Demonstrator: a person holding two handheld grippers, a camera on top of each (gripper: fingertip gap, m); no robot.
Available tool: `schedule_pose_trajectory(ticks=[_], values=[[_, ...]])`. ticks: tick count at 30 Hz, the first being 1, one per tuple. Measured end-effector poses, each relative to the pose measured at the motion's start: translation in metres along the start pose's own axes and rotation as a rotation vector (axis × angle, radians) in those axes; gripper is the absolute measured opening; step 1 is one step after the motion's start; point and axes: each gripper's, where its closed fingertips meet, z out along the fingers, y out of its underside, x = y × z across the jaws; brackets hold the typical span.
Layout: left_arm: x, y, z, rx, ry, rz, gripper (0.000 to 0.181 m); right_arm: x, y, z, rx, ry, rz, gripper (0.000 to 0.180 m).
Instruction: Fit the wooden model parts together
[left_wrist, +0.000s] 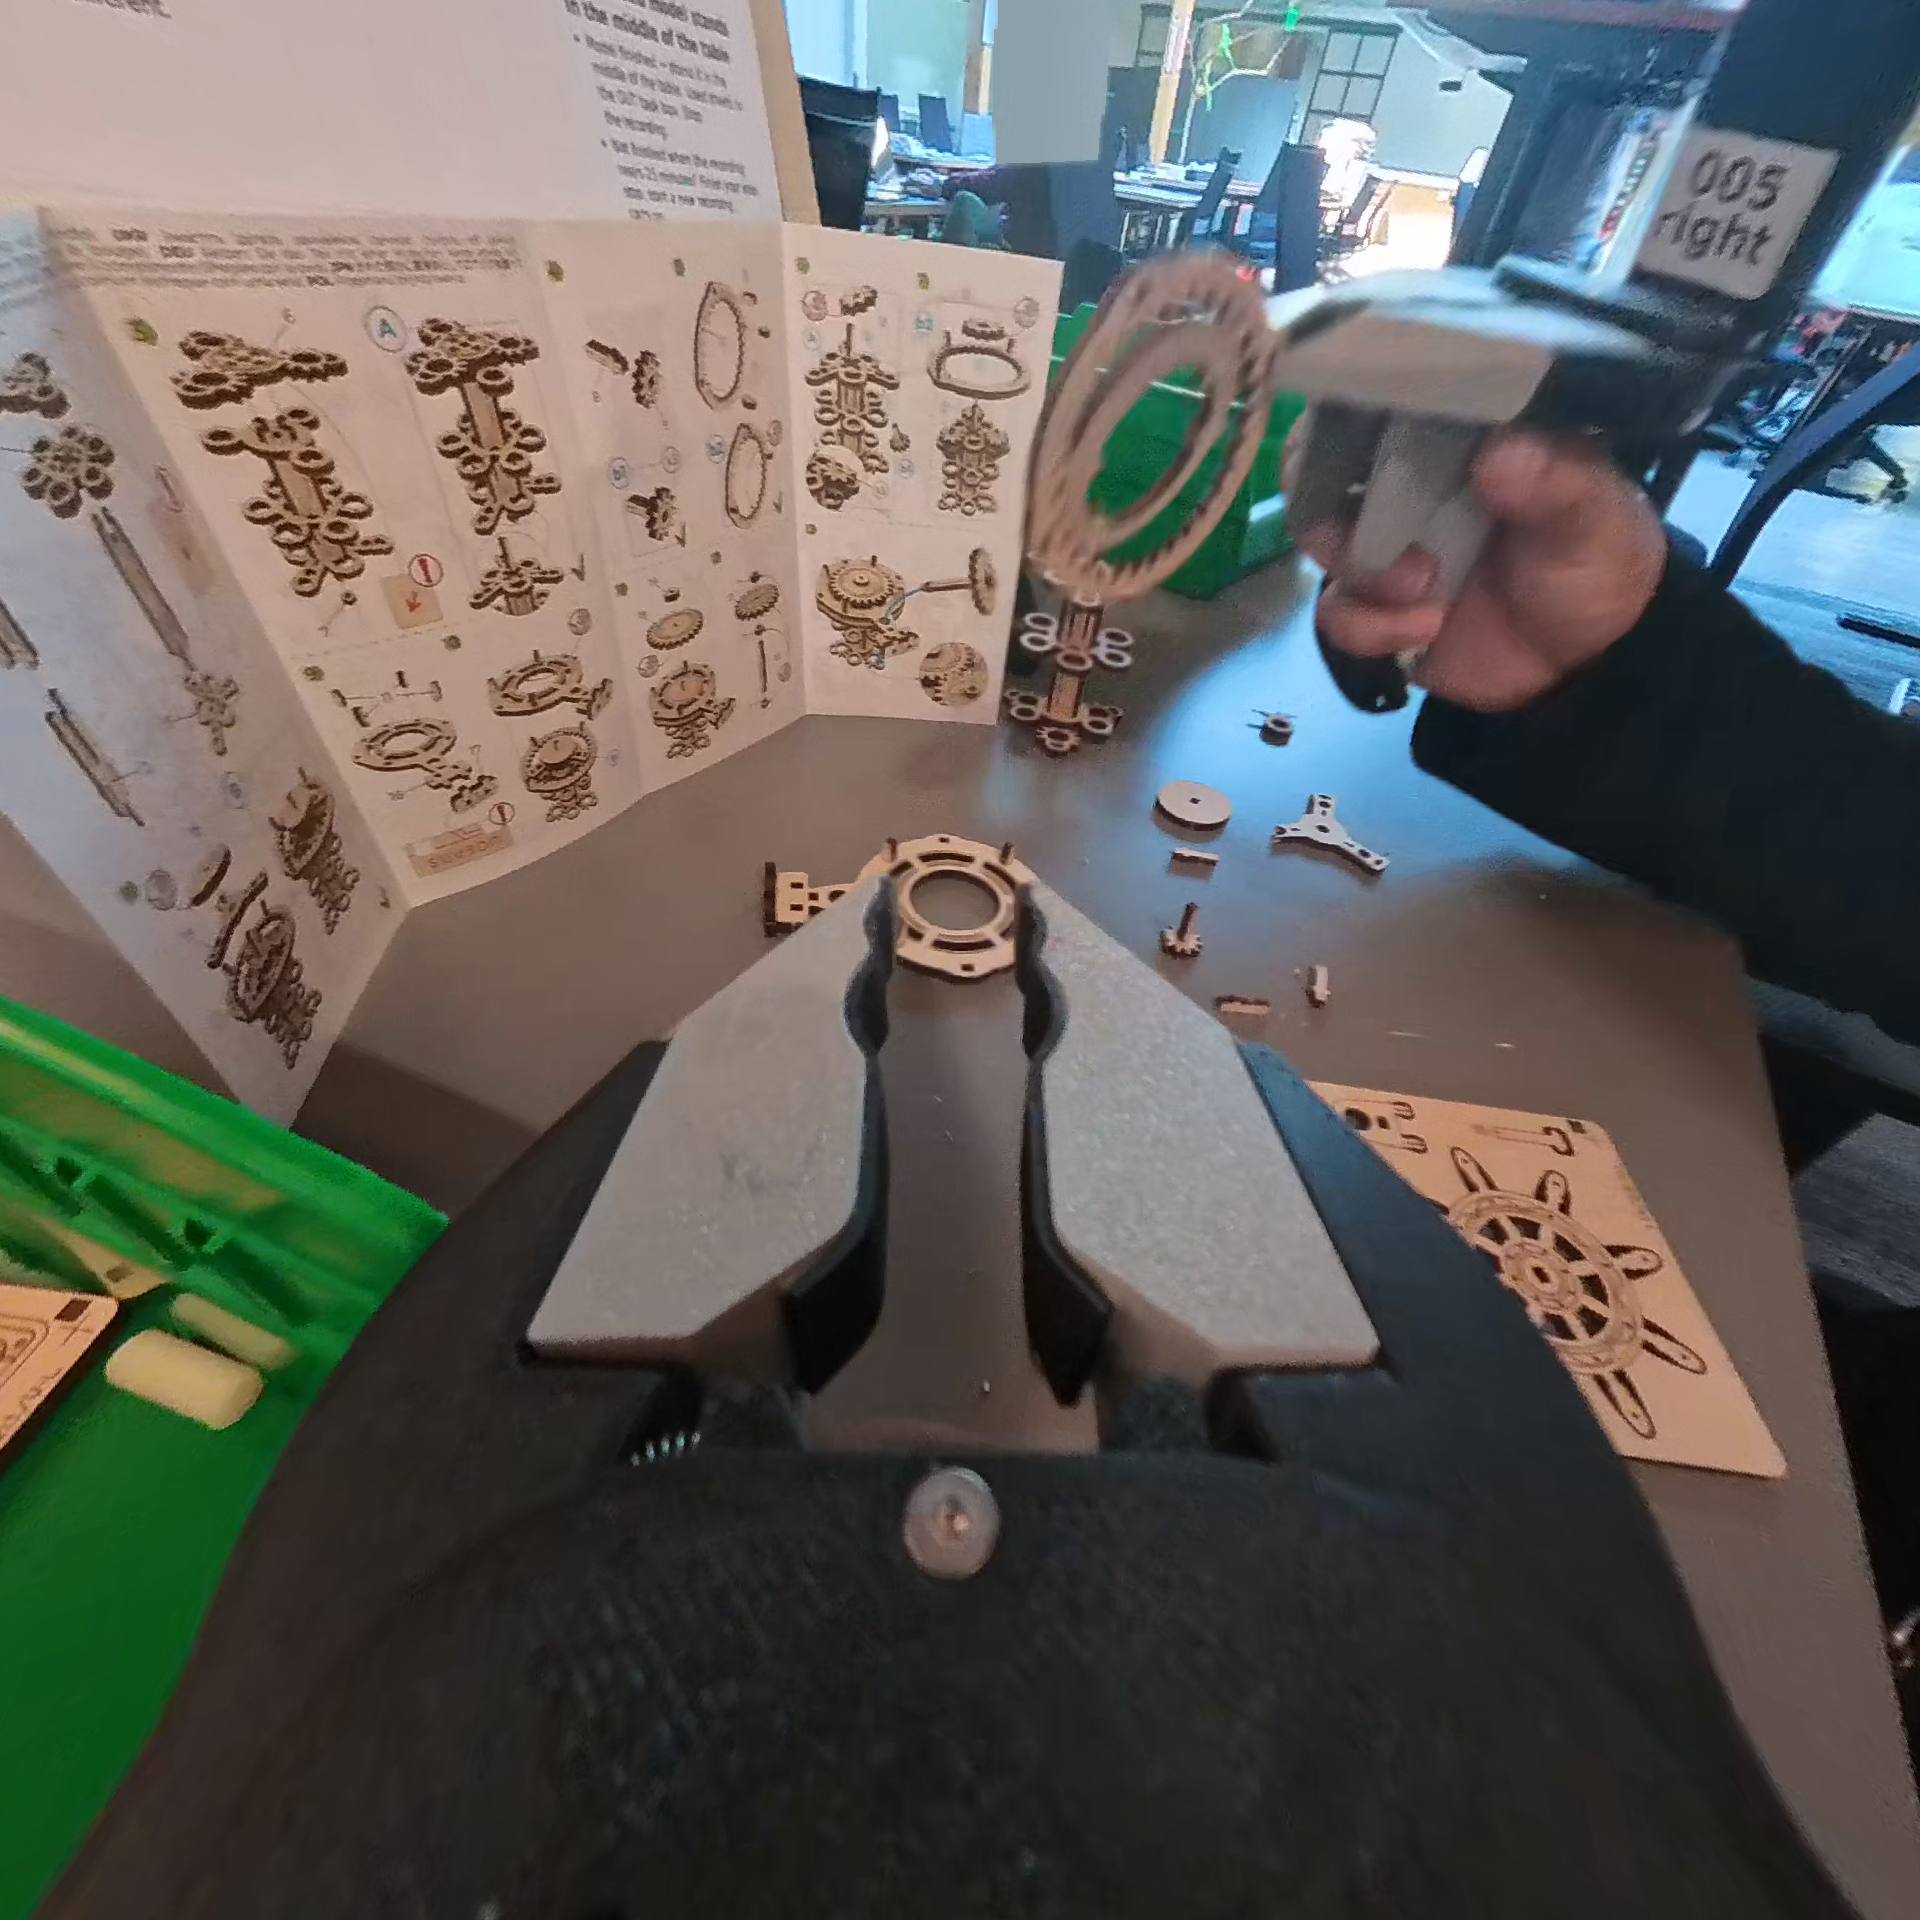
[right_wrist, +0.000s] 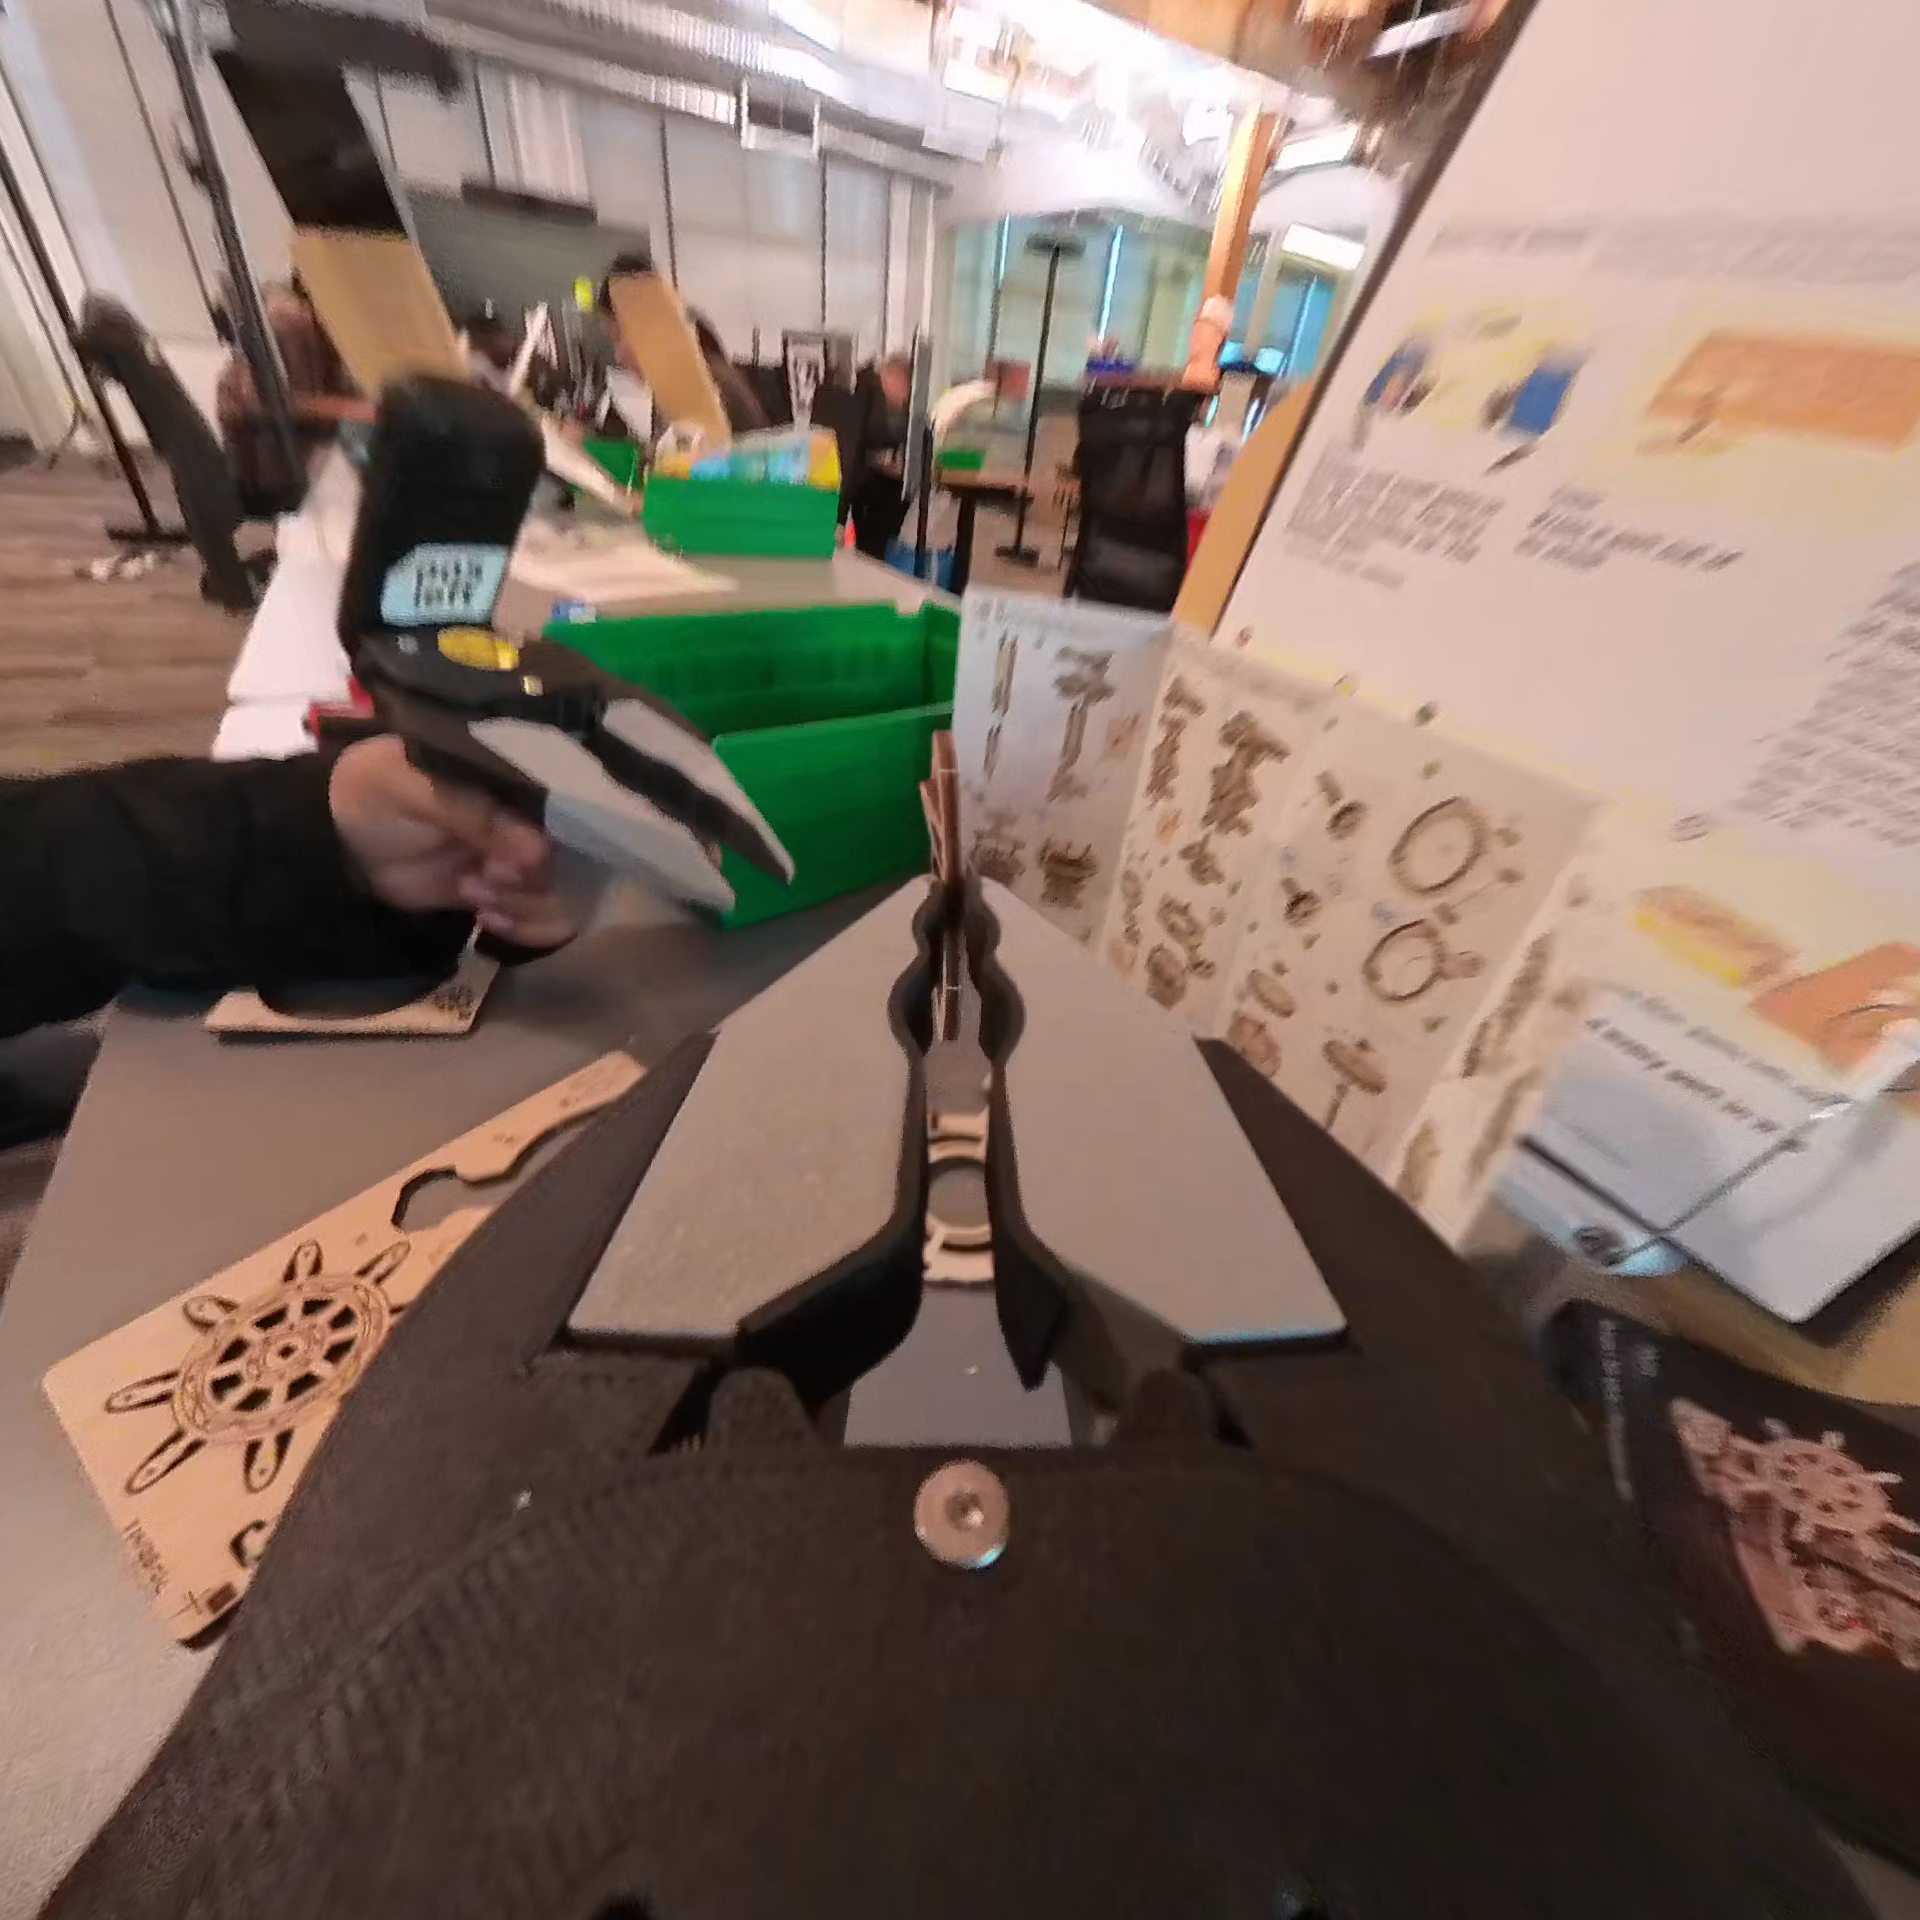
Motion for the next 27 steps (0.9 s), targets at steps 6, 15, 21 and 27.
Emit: schedule_pose_trajectory(ticks=[6,15,21,27], values=[[-0.005,0.001,0.0,-0.001,-0.026,0.016,0.017,0.037,-0.045,-0.06,0.21,0.088,-0.009,0.0],[-0.006,0.002,0.001,-0.015,-0.047,0.061,0.015,0.081,-0.069,-0.129,0.421,0.134,0.105,0.0],[-0.005,0.002,0.001,-0.025,-0.059,0.084,0.015,0.08,-0.067,-0.128,0.471,0.04,0.165,0.0],[-0.008,-0.003,-0.003,-0.01,-0.095,0.122,0.014,0.058,-0.06,-0.119,0.457,-0.143,0.172,0.0]])
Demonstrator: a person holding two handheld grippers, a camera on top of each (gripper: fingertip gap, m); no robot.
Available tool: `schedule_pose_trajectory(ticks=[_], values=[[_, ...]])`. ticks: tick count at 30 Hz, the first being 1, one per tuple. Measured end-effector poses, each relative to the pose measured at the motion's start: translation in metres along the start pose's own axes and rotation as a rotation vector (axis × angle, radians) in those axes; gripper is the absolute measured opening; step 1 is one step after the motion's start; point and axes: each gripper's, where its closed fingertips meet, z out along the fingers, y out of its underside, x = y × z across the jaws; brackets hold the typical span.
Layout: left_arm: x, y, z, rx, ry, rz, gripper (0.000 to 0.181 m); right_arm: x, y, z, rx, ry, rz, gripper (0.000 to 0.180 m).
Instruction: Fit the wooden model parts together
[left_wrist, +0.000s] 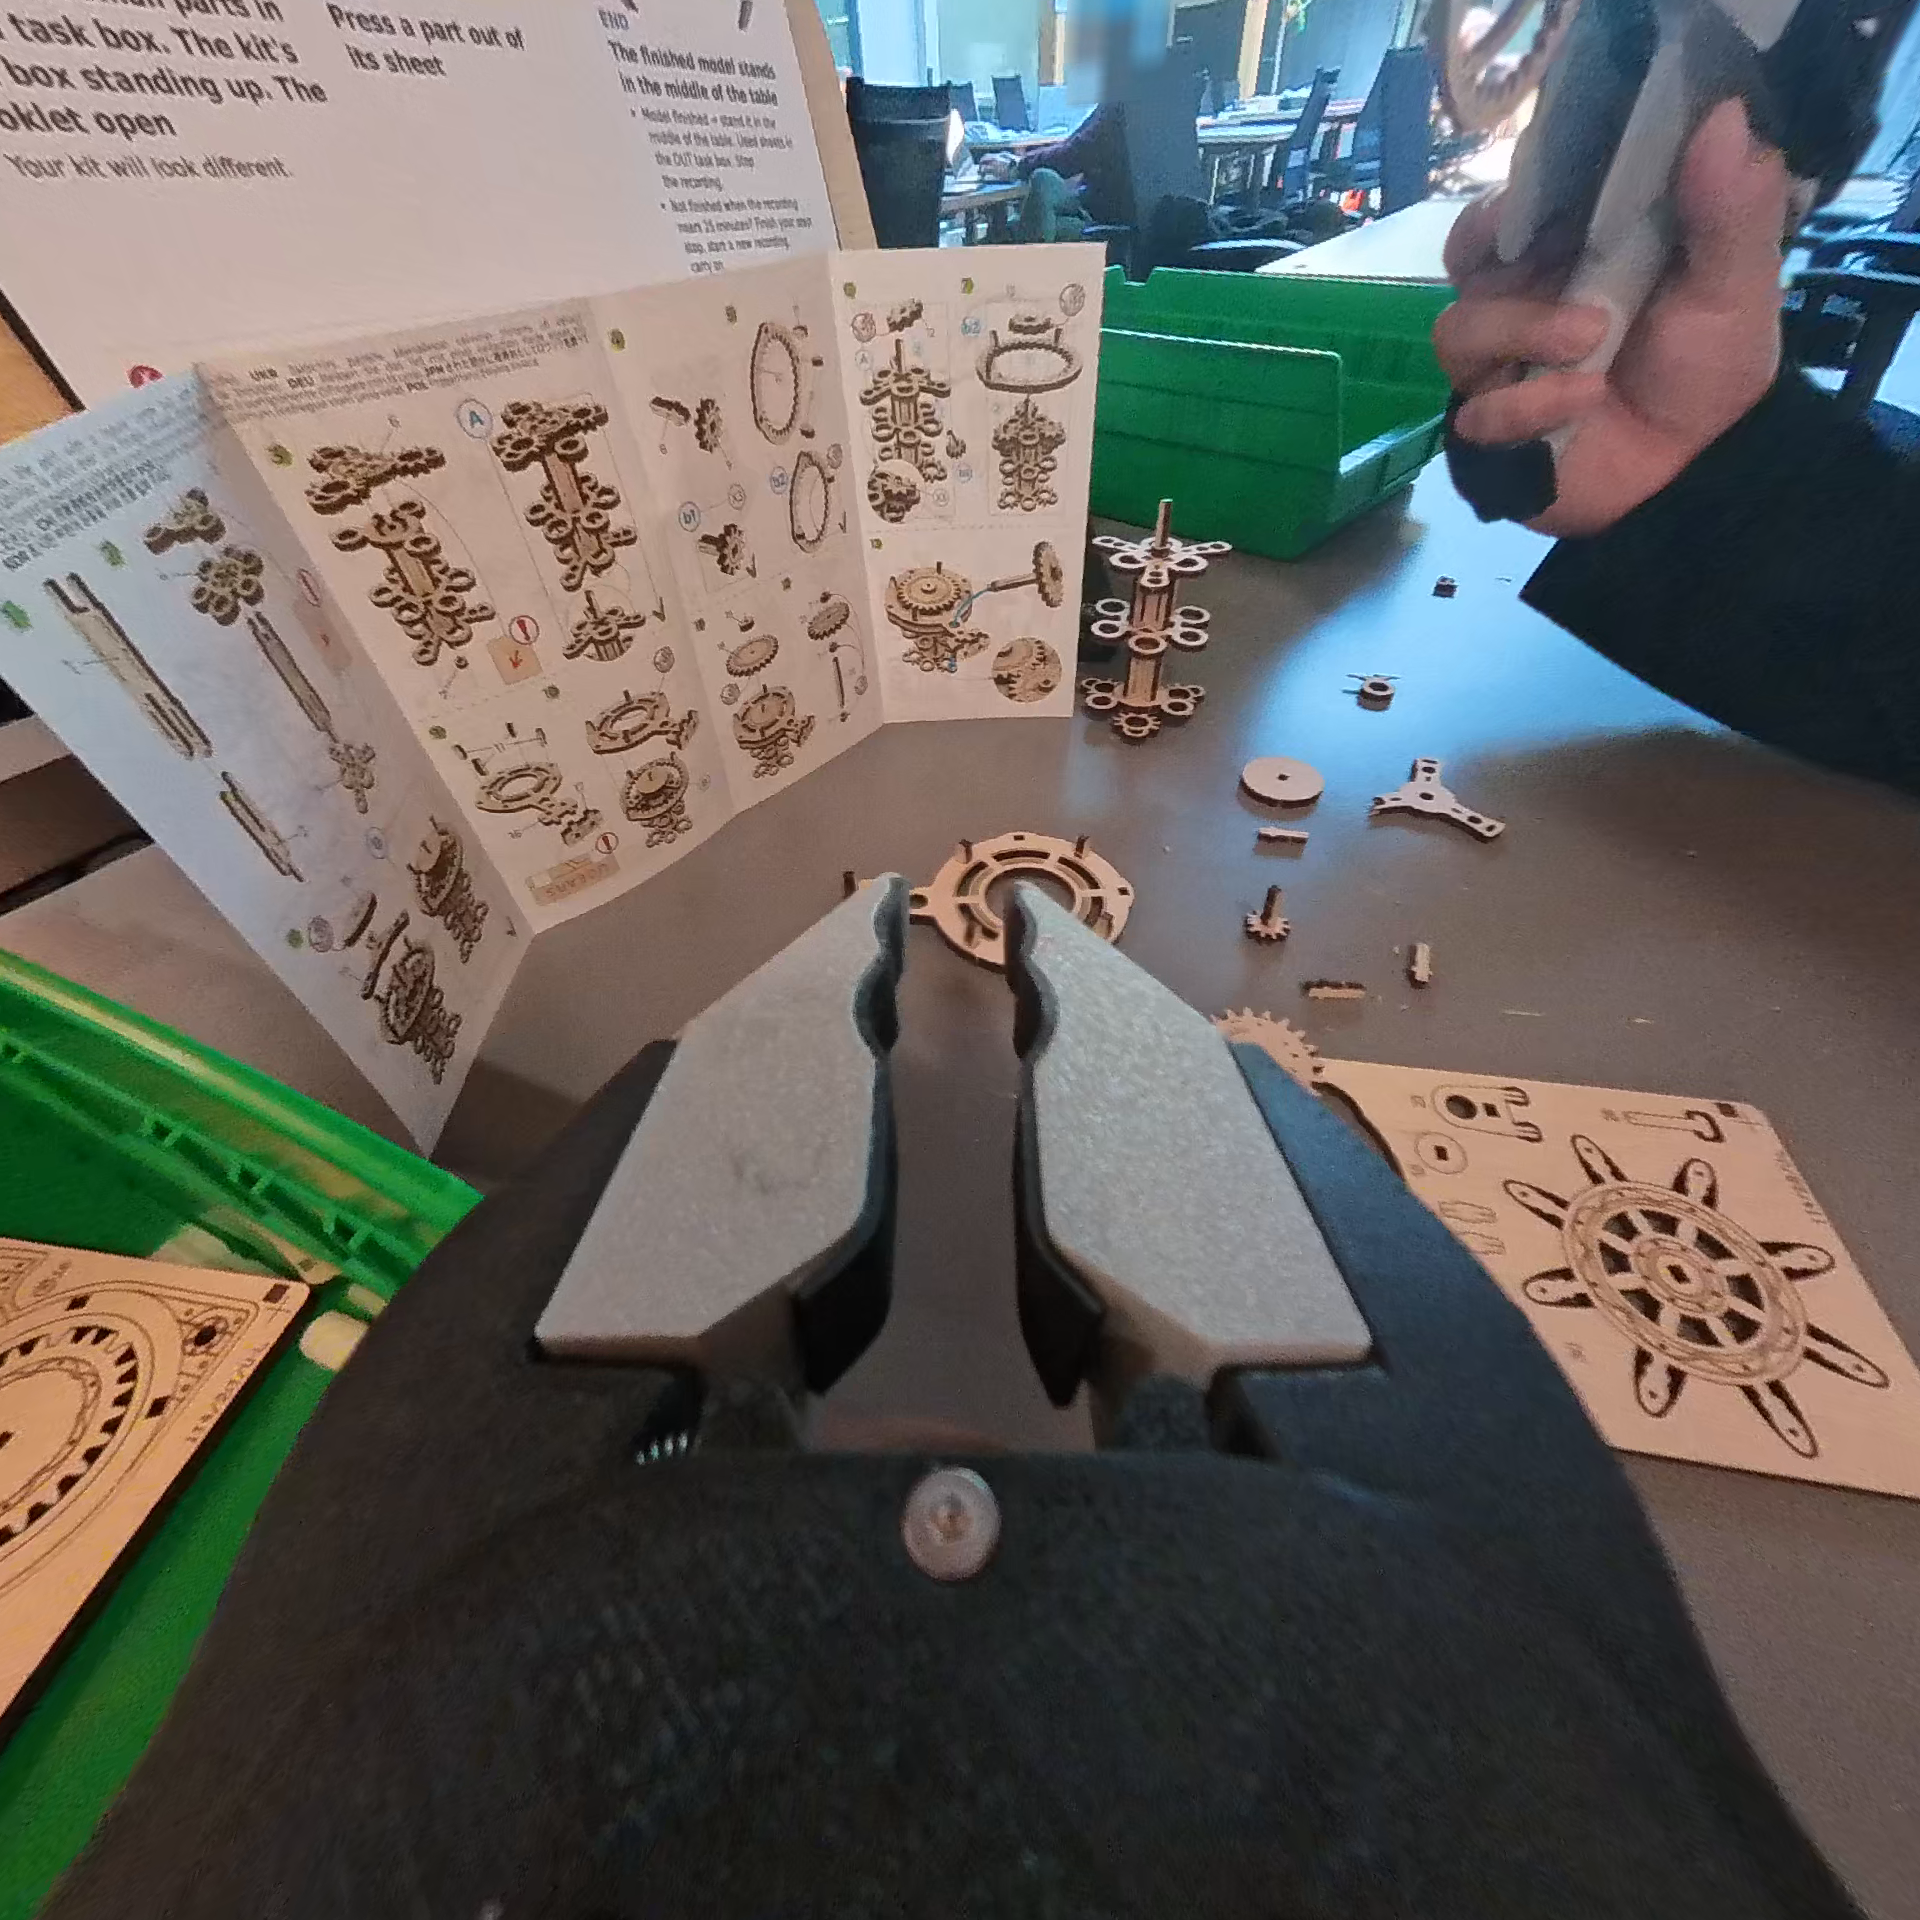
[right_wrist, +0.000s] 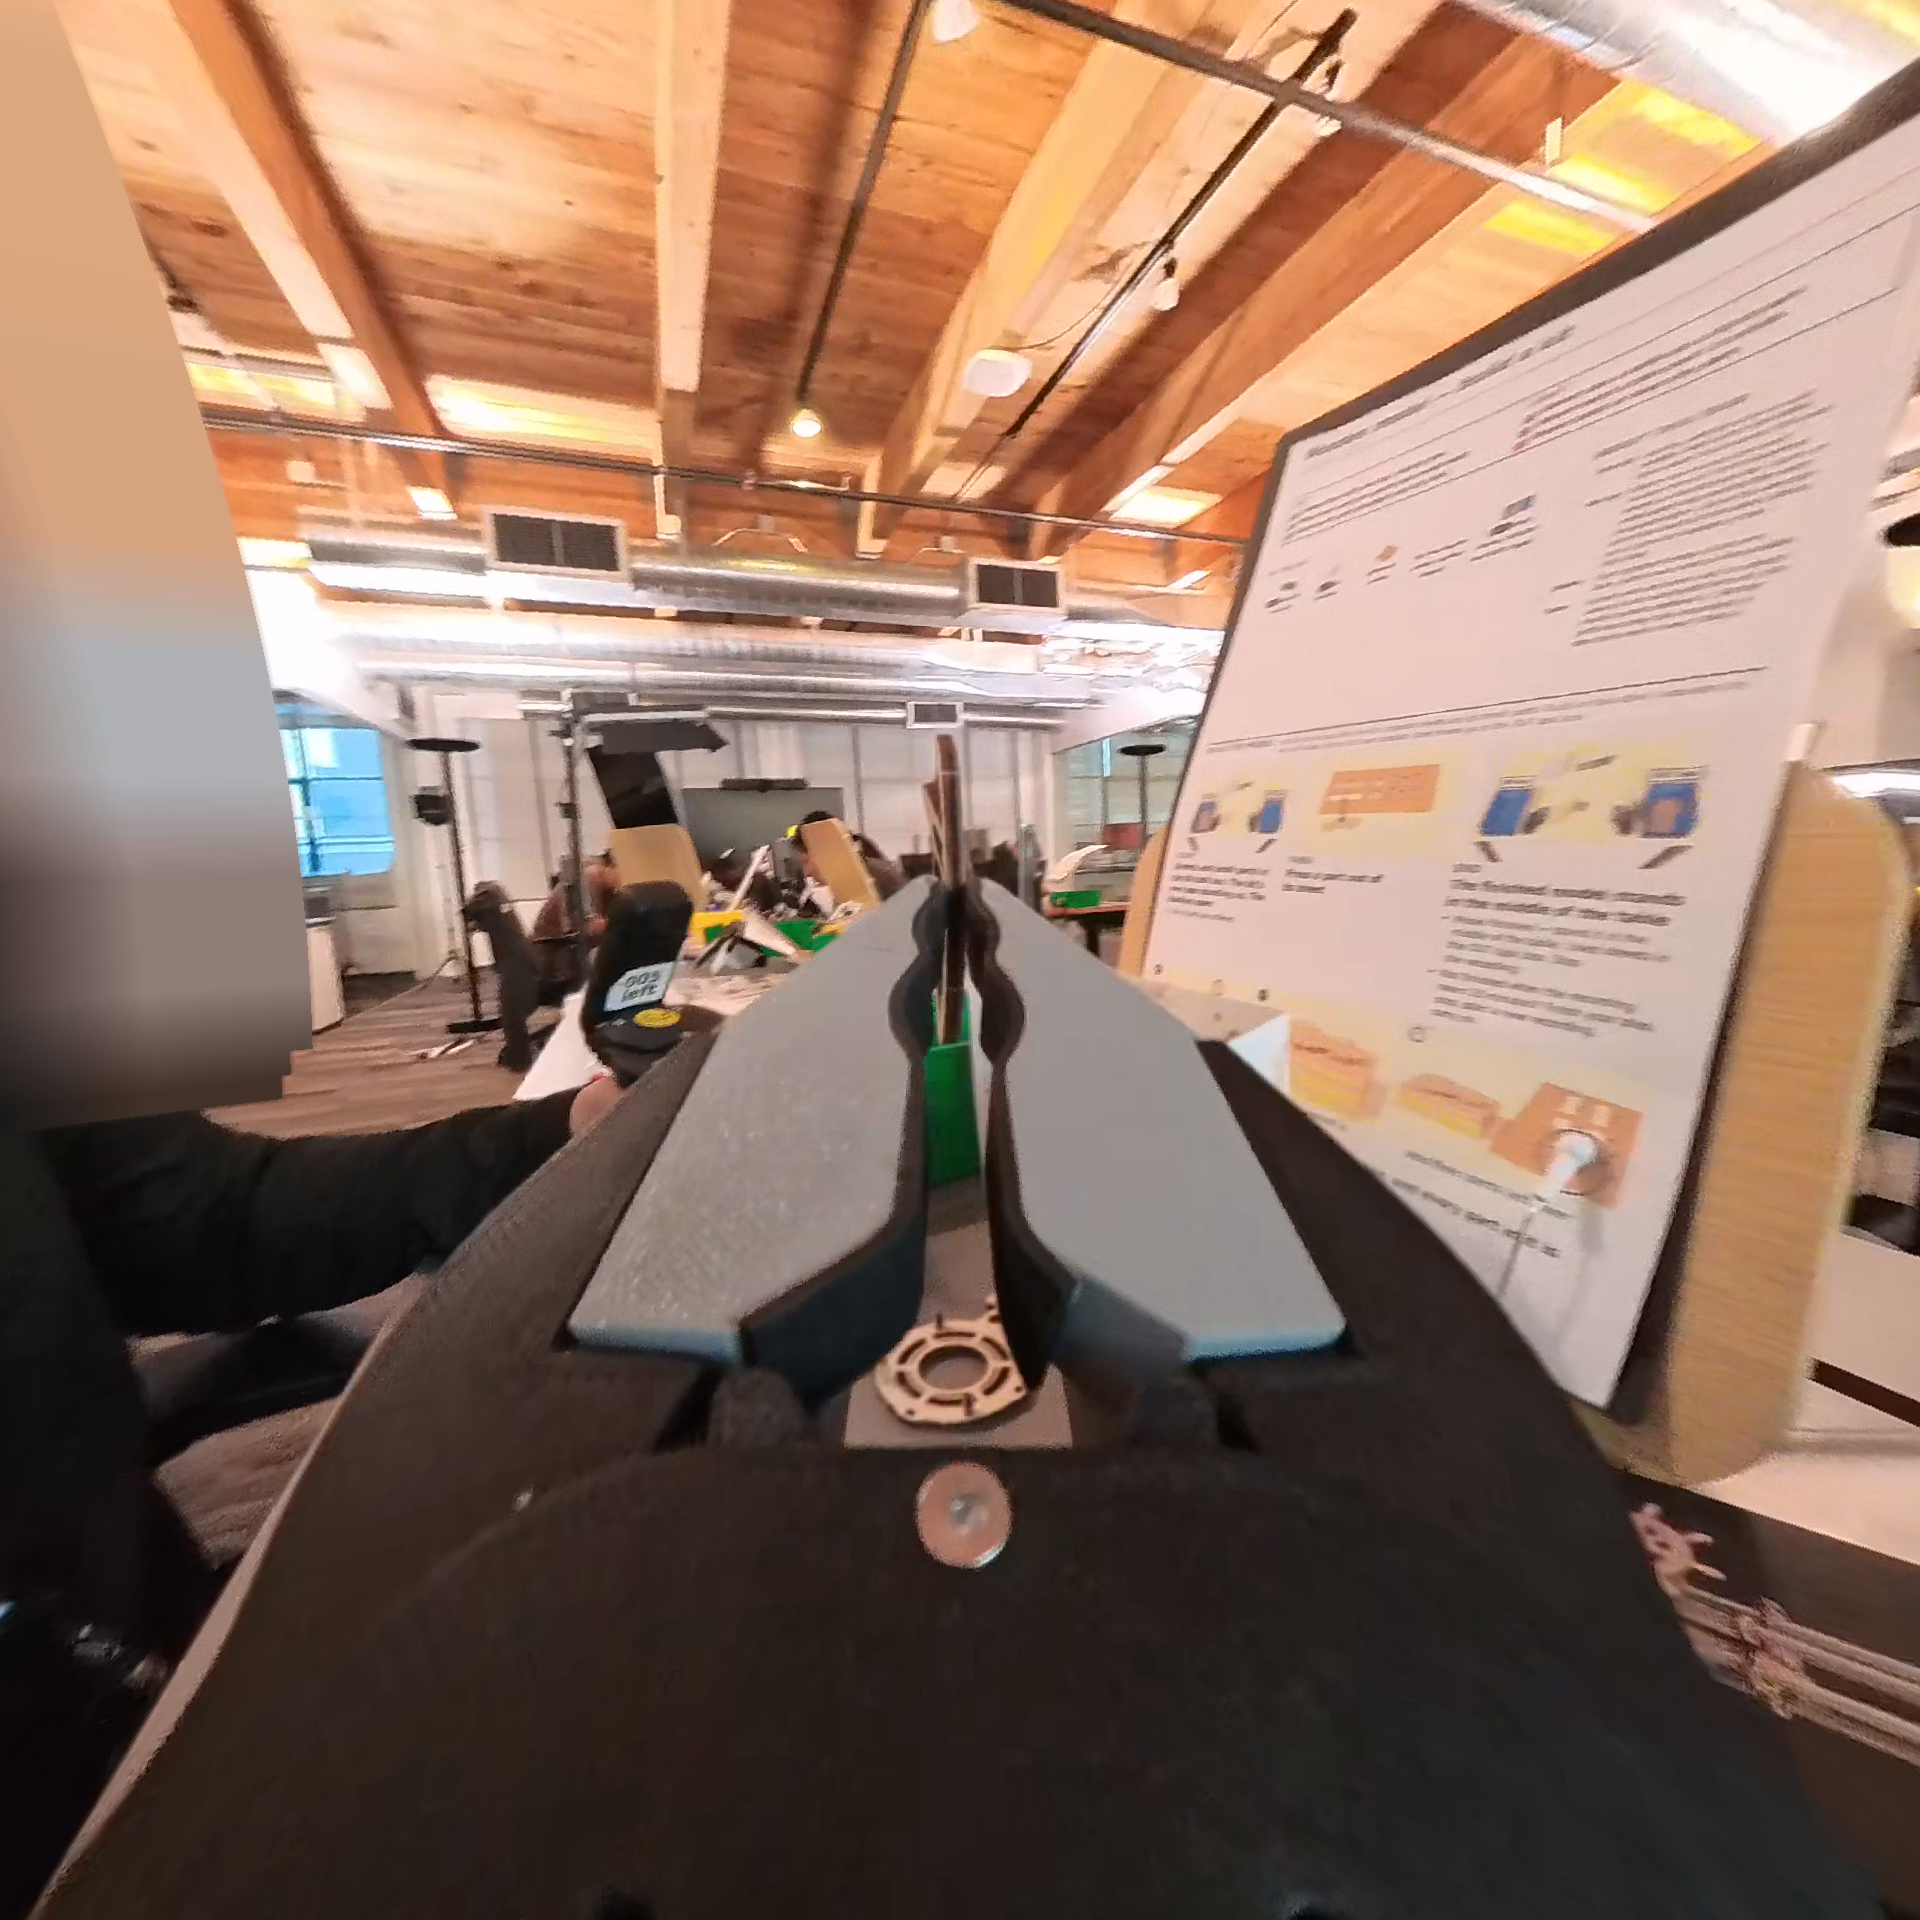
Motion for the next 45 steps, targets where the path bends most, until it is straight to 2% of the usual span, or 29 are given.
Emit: schedule_pose_trajectory(ticks=[8,21,33,45], values=[[0.005,-0.001,0.001,0.001,0.012,0.021,0.014,-0.019,0.029,0.015,-0.122,-0.096,0.005,0.0],[0.014,0.011,0.007,-0.051,0.039,0.047,0.016,-0.027,0.072,0.038,-0.253,-0.126,0.049,0.0],[0.015,0.023,0.012,-0.122,0.018,0.068,0.015,-0.024,0.04,0.036,-0.112,-0.094,0.074,0.0],[0.022,0.025,0.012,-0.141,0.036,0.101,0.016,-0.024,0.029,0.032,-0.069,-0.082,0.067,0.0]])
